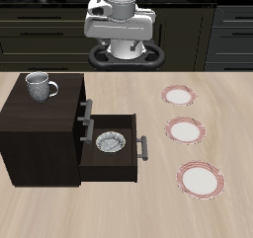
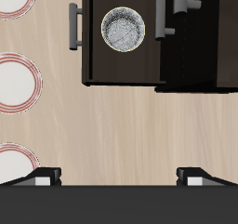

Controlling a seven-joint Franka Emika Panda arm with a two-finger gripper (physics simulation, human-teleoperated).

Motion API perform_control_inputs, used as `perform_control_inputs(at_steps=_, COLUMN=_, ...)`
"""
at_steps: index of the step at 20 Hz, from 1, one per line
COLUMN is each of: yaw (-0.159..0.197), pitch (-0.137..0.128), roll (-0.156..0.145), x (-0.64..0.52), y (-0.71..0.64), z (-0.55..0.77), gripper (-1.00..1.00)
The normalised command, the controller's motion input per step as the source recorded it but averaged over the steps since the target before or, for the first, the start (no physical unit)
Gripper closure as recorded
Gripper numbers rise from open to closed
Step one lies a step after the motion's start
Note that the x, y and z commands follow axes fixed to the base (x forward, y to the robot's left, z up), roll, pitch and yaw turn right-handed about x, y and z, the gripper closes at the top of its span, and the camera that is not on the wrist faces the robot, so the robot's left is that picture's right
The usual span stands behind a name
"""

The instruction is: Place the bowl on the nearest plate relative to the robot

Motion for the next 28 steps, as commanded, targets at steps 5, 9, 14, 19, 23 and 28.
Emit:
perform_control_inputs(at_steps=5, yaw=-0.025, pitch=-0.010, roll=0.031, x=0.24, y=0.04, z=-0.01, gripper=-1.00)
perform_control_inputs(at_steps=9, yaw=-0.040, pitch=0.001, roll=0.039, x=0.29, y=0.01, z=-0.05, gripper=-1.00)
perform_control_inputs(at_steps=14, yaw=-0.051, pitch=-0.011, roll=-0.020, x=0.44, y=-0.02, z=-0.08, gripper=-1.00)
perform_control_inputs(at_steps=19, yaw=-0.040, pitch=0.008, roll=-0.004, x=0.39, y=0.02, z=-0.08, gripper=-1.00)
perform_control_inputs(at_steps=23, yaw=-0.009, pitch=-0.024, roll=-0.001, x=0.34, y=0.07, z=-0.01, gripper=-1.00)
perform_control_inputs(at_steps=28, yaw=-0.019, pitch=-0.029, roll=0.027, x=0.28, y=0.17, z=0.01, gripper=-1.00)
